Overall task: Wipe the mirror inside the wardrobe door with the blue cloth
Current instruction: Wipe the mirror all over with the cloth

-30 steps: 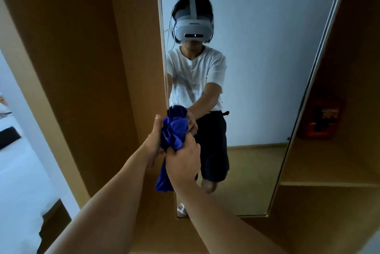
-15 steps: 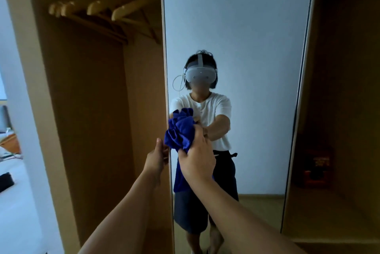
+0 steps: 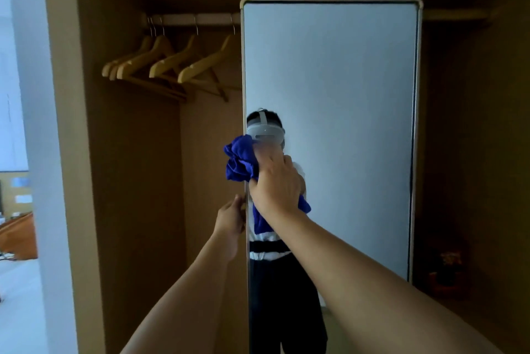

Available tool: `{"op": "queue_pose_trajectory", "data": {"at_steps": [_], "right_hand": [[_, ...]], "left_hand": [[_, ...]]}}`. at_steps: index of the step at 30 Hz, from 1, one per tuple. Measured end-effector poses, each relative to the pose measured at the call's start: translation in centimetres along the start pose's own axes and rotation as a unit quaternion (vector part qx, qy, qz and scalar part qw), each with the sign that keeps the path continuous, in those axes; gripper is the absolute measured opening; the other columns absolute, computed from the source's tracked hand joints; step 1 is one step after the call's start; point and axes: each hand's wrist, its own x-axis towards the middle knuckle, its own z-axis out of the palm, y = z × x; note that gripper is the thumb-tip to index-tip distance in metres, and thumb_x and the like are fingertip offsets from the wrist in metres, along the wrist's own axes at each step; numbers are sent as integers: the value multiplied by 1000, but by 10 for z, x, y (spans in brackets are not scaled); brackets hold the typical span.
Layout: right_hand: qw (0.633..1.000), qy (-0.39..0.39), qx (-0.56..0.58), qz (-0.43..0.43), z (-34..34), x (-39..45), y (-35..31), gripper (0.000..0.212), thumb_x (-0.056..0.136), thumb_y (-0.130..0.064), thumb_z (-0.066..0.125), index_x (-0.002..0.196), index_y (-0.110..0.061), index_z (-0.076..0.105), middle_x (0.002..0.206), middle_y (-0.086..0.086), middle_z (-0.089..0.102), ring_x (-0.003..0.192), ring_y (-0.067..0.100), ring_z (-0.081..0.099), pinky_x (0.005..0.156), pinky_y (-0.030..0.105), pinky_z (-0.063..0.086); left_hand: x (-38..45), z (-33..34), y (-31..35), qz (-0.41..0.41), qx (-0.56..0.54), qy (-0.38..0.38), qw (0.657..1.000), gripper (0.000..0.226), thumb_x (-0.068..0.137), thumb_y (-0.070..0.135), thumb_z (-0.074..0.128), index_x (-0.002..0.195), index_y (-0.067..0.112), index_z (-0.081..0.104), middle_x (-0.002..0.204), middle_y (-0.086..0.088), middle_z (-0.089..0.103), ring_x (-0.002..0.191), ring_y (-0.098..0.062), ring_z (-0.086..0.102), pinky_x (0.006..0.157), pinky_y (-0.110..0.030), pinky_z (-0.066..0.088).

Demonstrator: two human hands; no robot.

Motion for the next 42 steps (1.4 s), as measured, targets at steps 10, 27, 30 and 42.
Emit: {"op": "queue_pose_trajectory", "data": {"at_steps": [10, 27, 30, 42], "right_hand": [[994, 39, -71, -68, 8, 11, -1, 48, 79, -8, 62, 125, -19, 50, 123, -2, 57, 105, 27, 49, 84, 39, 40], [969, 126, -163, -137, -44, 148, -17, 44, 89, -15, 57, 130, -21, 43, 125, 2, 54, 107, 27, 46, 83, 40, 35], [967, 149, -166, -122, -59, 177, -18, 42, 88, -12, 56, 128, -22, 44, 124, 2, 53, 108, 26, 45, 84, 40, 34], [958, 230, -151, -84, -94, 245, -18, 38, 92, -15, 53, 128, -22, 46, 121, 4, 55, 110, 28, 45, 86, 41, 34]], "left_hand": [[11, 14, 47, 54, -85, 23, 995, 23, 88, 3, 42, 78, 13, 61, 58, -1, 63, 45, -10, 56, 41, -20, 45], [37, 23, 60, 81, 43, 82, 992, 58, 94, 57, 33, 67, 10, 53, 58, -5, 49, 56, -18, 47, 59, -32, 40], [42, 26, 61, 86, 74, 89, 990, 56, 91, 60, 36, 60, 15, 49, 49, 2, 44, 47, -13, 41, 50, -28, 34], [45, 39, 45, 188, 139, 191, 953, 62, 92, 57, 26, 52, 12, 43, 48, -2, 45, 46, -17, 43, 53, -29, 36]]}}
